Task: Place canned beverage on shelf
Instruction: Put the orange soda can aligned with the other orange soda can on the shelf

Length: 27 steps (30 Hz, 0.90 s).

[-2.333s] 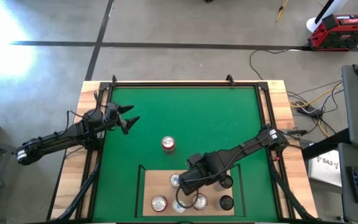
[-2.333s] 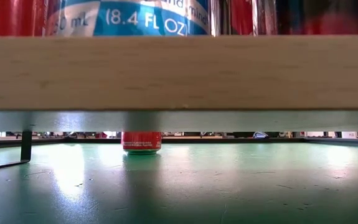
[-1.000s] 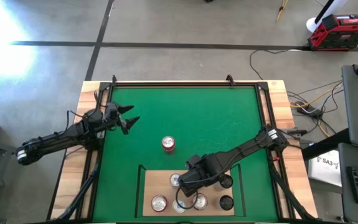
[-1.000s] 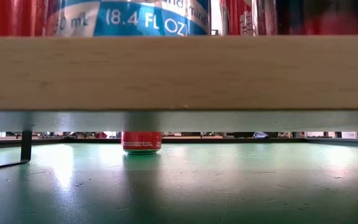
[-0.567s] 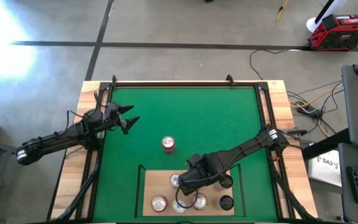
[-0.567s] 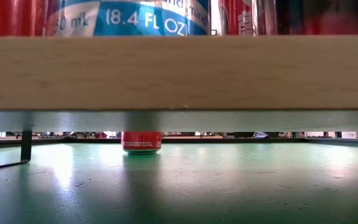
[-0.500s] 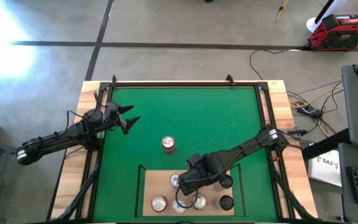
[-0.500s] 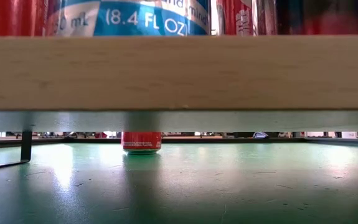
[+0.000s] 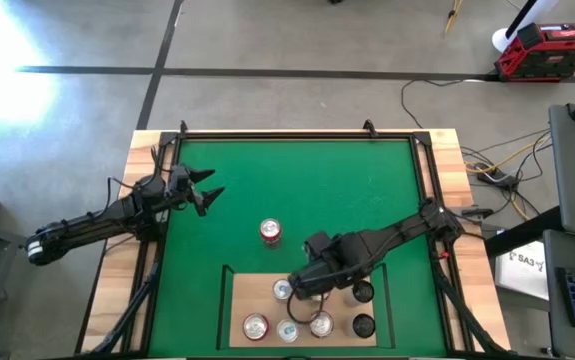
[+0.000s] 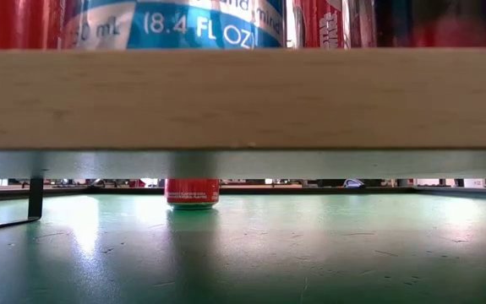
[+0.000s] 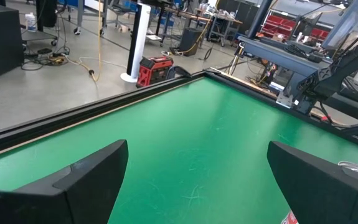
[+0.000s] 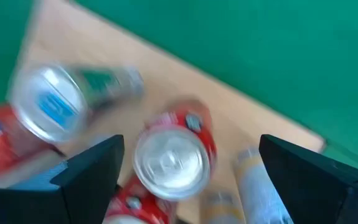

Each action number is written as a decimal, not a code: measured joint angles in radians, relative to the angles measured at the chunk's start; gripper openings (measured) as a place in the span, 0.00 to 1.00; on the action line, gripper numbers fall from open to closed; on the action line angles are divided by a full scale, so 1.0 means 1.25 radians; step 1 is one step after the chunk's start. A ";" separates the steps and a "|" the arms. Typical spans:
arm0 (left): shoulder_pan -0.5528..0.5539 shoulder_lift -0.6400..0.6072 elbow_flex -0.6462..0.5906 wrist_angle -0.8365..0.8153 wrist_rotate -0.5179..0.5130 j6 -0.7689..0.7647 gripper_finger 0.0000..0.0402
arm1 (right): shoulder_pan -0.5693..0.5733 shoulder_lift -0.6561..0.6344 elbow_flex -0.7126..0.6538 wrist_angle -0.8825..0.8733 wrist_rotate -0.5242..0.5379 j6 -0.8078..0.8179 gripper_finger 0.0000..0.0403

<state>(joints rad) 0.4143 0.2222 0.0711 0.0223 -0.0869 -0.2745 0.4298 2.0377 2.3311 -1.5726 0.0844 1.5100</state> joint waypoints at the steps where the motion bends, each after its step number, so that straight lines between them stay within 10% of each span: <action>1: 0.000 0.000 0.000 0.000 0.000 0.000 0.92 | -0.005 -0.001 0.011 0.002 0.024 -0.001 0.91; 13: 0.000 0.001 0.000 0.000 0.000 0.000 0.92 | -0.124 0.032 0.015 0.015 0.198 -0.028 0.91; 27: 0.000 0.000 0.000 0.000 0.000 0.000 0.92 | -0.279 0.107 0.014 0.161 -0.026 -0.216 0.91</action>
<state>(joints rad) 0.4145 0.2222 0.0711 0.0223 -0.0872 -0.2743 0.0805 2.1712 2.3489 -1.3719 0.0518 1.2400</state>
